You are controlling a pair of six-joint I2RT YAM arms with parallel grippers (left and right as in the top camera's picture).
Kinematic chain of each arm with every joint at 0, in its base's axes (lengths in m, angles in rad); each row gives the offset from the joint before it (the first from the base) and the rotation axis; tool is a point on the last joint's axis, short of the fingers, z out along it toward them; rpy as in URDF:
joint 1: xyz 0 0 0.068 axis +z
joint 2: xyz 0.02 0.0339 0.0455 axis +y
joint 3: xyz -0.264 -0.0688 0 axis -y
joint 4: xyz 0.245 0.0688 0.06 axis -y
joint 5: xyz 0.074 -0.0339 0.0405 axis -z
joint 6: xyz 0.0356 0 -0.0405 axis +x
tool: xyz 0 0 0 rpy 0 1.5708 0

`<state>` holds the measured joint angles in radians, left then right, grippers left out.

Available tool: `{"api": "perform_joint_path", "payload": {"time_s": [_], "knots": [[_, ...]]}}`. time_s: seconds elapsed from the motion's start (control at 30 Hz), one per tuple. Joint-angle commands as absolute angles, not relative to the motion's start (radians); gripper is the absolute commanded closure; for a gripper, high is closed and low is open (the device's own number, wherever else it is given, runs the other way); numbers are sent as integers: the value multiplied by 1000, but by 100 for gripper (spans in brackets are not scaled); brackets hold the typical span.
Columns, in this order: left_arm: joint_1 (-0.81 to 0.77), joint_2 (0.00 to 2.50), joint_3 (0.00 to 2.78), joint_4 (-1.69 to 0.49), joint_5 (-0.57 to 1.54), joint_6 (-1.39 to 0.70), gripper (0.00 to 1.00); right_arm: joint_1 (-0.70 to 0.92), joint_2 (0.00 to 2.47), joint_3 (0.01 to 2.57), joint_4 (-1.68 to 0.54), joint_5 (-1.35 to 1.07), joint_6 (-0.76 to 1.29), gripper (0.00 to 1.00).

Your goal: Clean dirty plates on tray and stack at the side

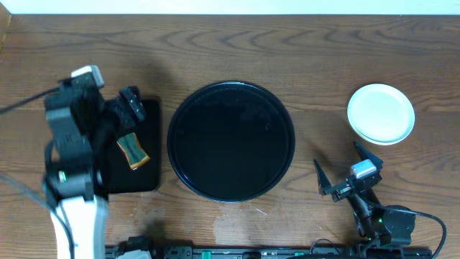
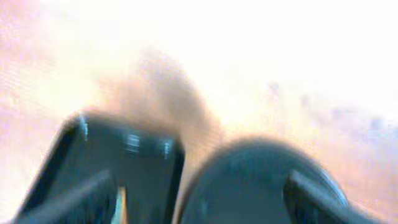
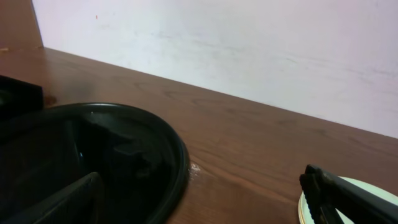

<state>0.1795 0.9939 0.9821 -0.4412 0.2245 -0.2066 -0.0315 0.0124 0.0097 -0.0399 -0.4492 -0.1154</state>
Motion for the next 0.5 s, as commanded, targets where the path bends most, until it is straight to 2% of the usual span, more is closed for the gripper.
{"api": "perform_joint_path", "payload": {"time_s": [0.0, 0.2, 0.47], "knots": [[177, 855, 801, -307, 202, -162, 14, -38, 6, 6, -41, -442, -102, 1], [177, 586, 537, -144, 201, -119, 14, -38, 6, 6, -41, -442, -102, 1], [177, 238, 319, -94, 185, -59, 14, -38, 6, 6, -41, -442, -102, 1]]}}
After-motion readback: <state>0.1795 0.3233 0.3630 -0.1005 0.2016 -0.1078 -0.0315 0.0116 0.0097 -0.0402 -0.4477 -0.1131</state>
